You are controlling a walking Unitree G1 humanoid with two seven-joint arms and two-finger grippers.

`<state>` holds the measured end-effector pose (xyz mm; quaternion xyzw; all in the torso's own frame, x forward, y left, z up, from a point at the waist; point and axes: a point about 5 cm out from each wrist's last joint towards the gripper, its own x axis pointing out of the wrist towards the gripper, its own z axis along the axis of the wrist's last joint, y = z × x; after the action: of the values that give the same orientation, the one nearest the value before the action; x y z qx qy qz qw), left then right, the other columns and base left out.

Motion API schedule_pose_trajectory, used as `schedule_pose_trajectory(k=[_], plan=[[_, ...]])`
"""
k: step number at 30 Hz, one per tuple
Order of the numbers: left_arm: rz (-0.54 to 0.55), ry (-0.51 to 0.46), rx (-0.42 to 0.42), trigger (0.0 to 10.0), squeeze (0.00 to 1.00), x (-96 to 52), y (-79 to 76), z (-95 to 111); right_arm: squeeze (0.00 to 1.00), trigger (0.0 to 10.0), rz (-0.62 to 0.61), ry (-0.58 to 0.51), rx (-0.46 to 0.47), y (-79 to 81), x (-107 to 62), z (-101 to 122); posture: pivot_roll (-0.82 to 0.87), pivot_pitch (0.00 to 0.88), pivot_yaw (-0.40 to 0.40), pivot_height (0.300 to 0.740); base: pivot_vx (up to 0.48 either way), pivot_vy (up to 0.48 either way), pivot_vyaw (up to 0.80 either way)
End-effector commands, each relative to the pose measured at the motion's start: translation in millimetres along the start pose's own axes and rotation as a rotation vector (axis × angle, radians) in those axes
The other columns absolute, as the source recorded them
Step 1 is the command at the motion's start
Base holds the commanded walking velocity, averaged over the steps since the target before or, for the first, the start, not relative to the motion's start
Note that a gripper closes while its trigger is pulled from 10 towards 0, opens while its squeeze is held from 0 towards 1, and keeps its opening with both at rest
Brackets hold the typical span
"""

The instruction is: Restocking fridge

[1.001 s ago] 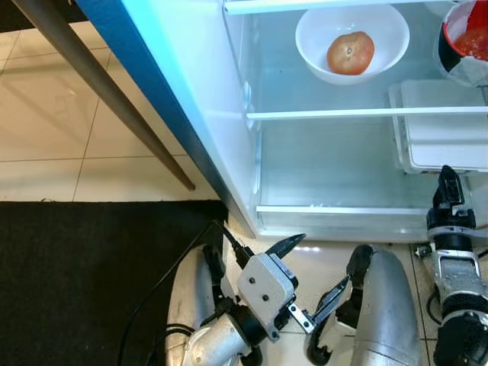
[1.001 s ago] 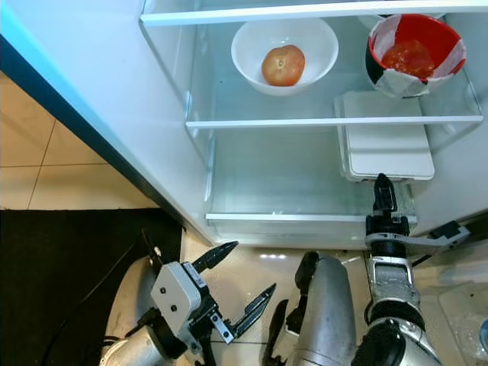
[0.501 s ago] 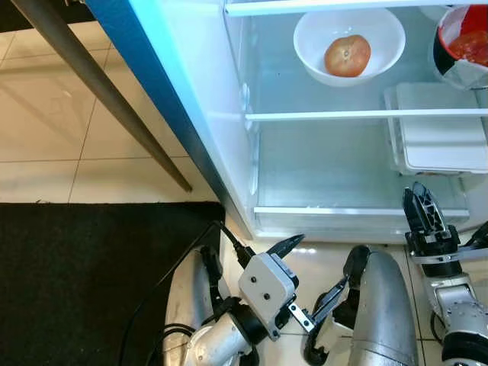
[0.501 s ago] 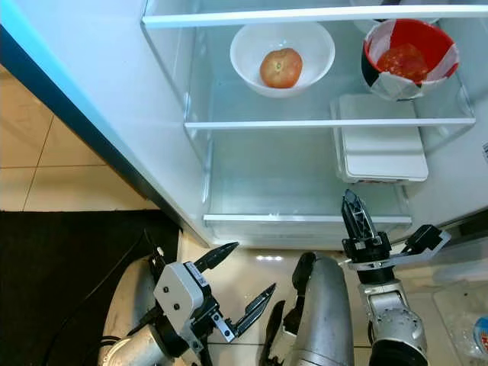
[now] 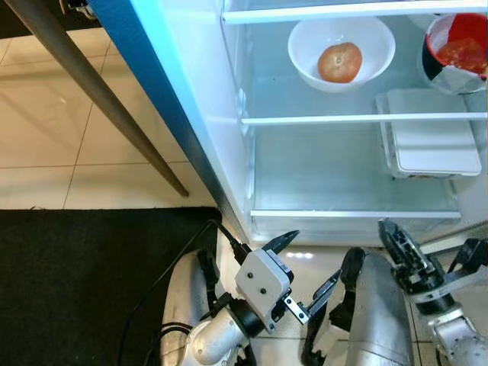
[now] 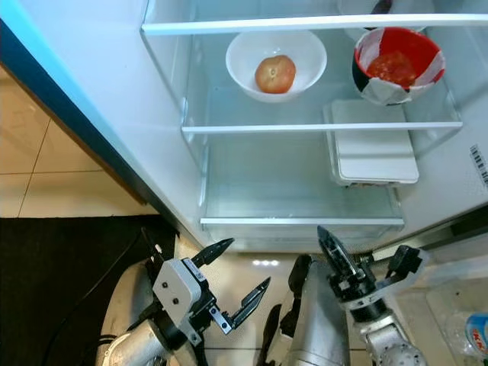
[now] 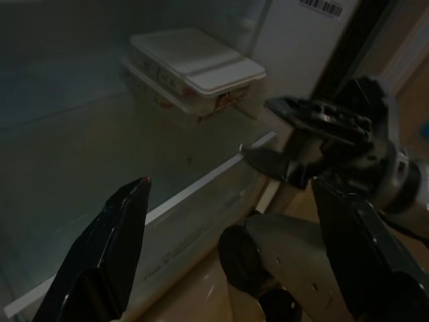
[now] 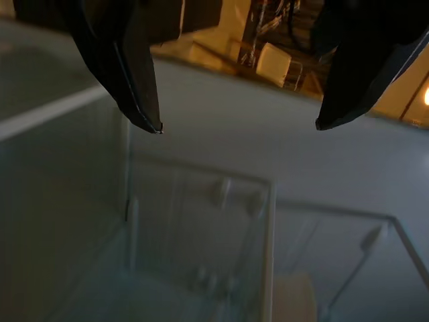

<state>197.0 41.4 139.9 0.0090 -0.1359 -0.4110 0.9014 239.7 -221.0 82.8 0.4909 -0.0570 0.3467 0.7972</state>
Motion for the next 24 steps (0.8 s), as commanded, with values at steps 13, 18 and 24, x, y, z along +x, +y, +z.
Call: schedule_pose_trajectory(k=[13,18,24], plan=[[0.125,0.145,0.017,10.0,0.00,-29.9,31.5,-43,0.00,10.0,-0.320,0.081,-0.136,-32.0,-2.1,-13,0.09,0.269,0.021,0.300,0.000,0.000,0.00],[0.137,0.220,0.025,10.0,0.00,-44.9,40.7,-62,0.00,10.0,-0.423,0.070,-0.198,-41.8,-1.1,-7,0.07,0.222,0.022,0.300,0.000,0.000,0.00],[0.149,0.260,0.026,10.0,0.00,-50.4,46.6,-76,0.00,10.0,-0.456,0.101,-0.225,-45.9,4.1,-10,0.06,0.190,0.019,0.300,0.000,0.000,0.00]])
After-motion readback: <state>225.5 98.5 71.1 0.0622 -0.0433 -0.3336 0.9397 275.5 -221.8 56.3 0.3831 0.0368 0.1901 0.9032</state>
